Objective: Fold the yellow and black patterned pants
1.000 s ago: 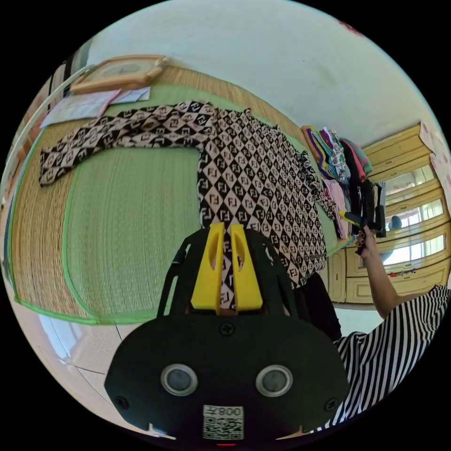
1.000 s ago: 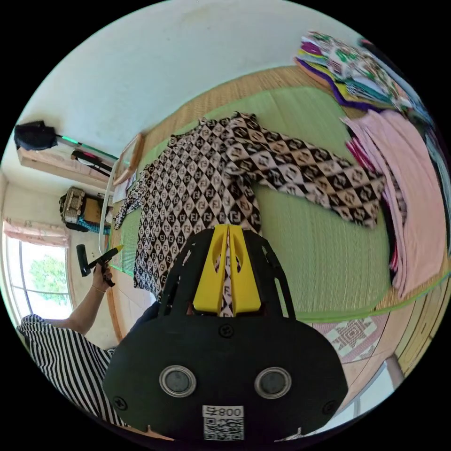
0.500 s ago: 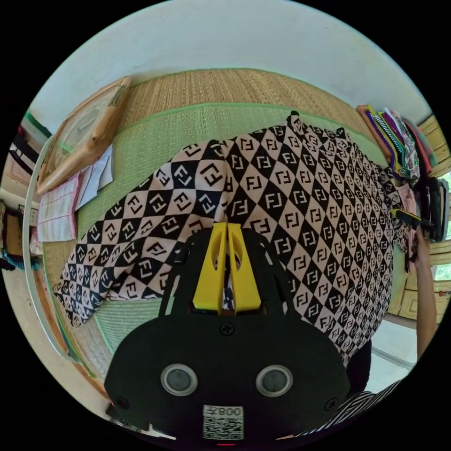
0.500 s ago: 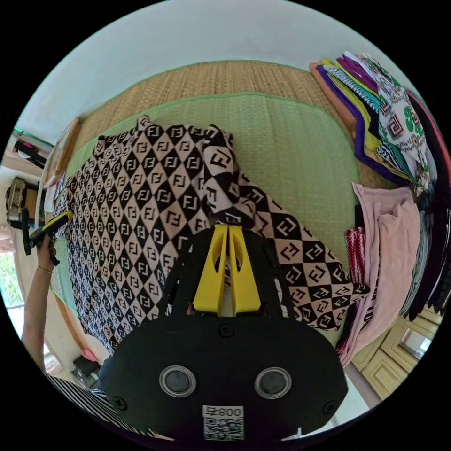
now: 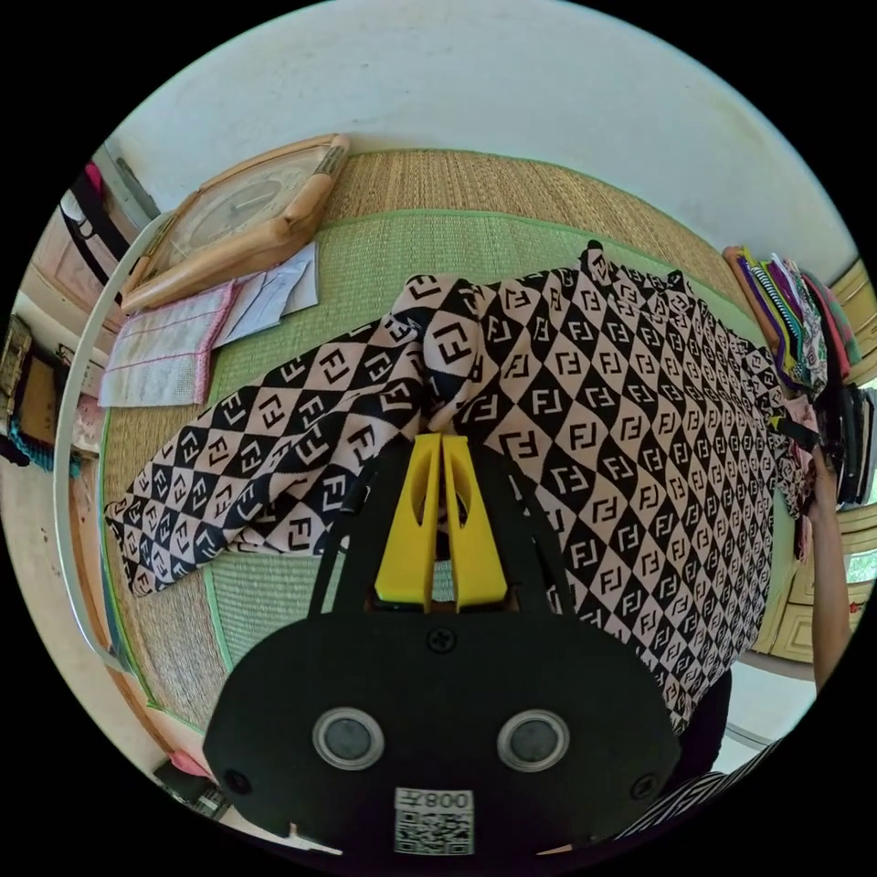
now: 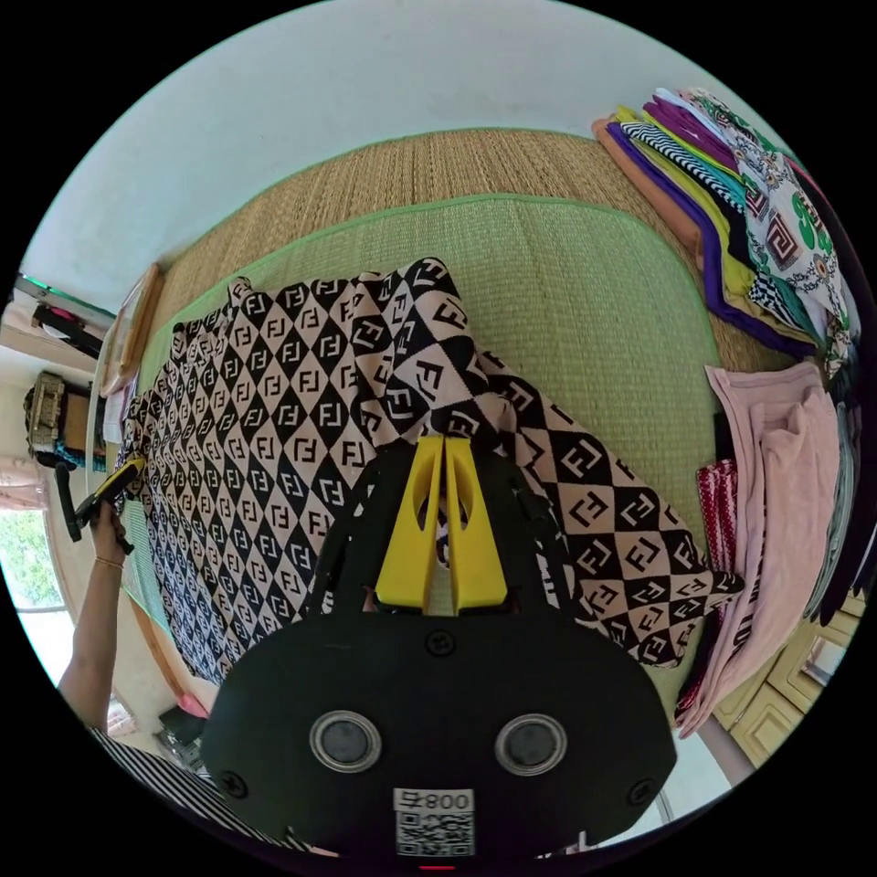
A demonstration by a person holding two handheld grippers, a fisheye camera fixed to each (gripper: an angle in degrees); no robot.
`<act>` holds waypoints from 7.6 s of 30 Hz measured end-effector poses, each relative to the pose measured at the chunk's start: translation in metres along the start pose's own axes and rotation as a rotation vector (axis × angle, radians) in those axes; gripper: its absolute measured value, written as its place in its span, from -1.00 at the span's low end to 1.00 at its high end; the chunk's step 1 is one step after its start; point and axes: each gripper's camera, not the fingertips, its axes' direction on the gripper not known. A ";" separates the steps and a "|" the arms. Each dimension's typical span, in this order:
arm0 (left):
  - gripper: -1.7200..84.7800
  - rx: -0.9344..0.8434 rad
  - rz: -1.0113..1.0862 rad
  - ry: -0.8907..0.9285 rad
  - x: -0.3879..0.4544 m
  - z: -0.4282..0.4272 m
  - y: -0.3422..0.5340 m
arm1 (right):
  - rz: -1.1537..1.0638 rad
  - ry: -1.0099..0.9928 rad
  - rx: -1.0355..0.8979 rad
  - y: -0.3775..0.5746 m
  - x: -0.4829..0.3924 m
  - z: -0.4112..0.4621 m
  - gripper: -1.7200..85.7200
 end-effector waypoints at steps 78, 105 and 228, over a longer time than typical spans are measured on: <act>-0.93 -0.341 0.313 0.731 0.211 0.218 0.186 | 0.597 -0.258 0.220 0.248 0.346 -0.035 -0.76; -0.95 -0.197 0.250 0.880 0.177 0.204 0.162 | 0.436 -0.477 0.707 0.250 0.290 -0.097 -0.91; -0.95 0.040 0.393 0.617 0.175 0.105 -0.056 | 0.037 -0.920 0.272 -0.083 0.231 0.115 -0.96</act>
